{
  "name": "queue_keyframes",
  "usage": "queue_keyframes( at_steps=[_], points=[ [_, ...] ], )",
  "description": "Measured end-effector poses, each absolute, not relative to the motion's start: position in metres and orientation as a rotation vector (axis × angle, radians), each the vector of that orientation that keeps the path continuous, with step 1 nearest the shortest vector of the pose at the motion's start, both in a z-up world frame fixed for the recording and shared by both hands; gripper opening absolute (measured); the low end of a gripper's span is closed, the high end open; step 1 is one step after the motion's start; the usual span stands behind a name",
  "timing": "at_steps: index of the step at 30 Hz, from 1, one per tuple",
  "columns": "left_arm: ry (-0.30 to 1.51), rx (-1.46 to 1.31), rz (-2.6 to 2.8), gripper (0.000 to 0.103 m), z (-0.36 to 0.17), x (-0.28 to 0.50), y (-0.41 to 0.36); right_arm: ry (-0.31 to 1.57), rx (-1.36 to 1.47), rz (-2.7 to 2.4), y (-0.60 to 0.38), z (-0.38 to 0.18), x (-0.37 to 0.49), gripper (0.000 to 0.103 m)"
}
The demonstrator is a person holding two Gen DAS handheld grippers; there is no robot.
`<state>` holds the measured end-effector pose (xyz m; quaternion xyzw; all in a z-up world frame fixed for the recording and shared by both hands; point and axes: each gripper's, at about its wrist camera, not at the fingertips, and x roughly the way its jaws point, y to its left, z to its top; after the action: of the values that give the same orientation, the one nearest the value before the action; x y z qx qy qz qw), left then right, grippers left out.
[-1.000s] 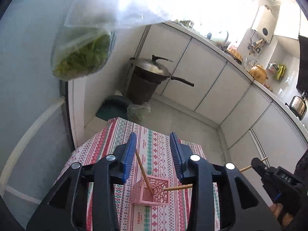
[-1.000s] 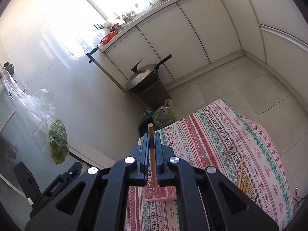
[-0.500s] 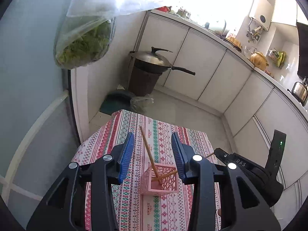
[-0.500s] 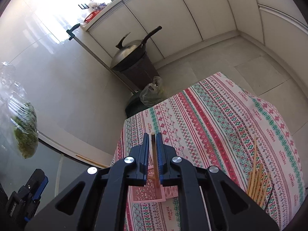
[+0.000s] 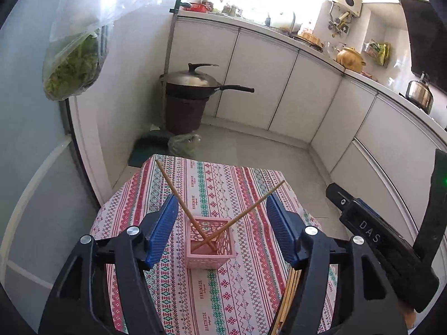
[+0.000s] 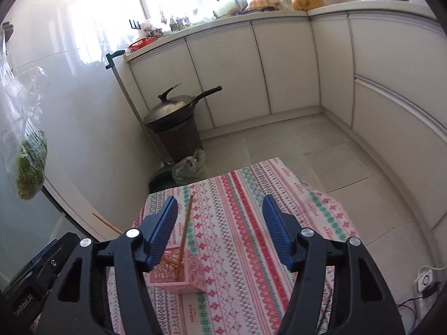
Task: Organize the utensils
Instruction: 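Lower both held chopsticks into the pink holder and open both grippers, then move both grippers back to the chopstick bundle and grasp one with the left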
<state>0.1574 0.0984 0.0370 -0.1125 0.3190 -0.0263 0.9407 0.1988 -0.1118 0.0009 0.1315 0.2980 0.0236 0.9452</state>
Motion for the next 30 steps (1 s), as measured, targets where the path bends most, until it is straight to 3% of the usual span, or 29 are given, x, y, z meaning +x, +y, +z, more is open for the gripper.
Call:
queue_keyframes(
  at_steps=[4,9,21,30],
  points=[
    [0.683,-0.209,-0.095,0.073,0.027,0.158,0.076,0.584,0.261,-0.09,-0.143,-0.007,0.178,0.094],
    [0.78,-0.13,-0.18,0.096,0.005,0.166,0.033,0.665,0.205,-0.259,-0.199,-0.028,0.174,0.096],
    [1.095,0.04,-0.256,0.096,-0.091,0.215,-0.072,0.83,0.379,-0.311,-0.302,-0.052,0.163,0.096],
    [1.252,0.107,-0.268,0.091,-0.164,0.283,-0.13,0.953,0.685,-0.226,-0.349,-0.078,0.165,0.096]
  ],
)
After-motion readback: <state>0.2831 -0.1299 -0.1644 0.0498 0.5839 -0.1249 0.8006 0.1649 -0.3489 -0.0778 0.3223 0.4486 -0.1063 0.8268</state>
